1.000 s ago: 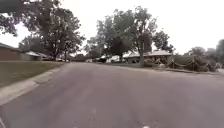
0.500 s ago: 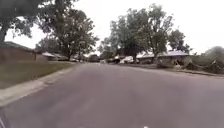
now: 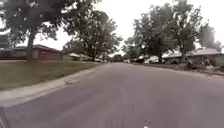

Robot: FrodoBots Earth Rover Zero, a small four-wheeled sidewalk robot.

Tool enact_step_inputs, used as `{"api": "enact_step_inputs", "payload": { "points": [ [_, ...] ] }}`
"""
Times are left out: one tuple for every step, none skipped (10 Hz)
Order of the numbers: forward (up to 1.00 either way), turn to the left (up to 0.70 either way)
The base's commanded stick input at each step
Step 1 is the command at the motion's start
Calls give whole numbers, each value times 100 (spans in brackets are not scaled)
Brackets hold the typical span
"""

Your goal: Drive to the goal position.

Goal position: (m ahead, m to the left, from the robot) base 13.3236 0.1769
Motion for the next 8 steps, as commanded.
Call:
{"api": "enact_step_inputs", "payload": {
  "points": [
    [70, 3],
    [70, 3],
    [70, 3],
    [70, 3],
    [70, 3],
    [70, 3],
    [70, 3],
    [70, 3]
  ]
}}
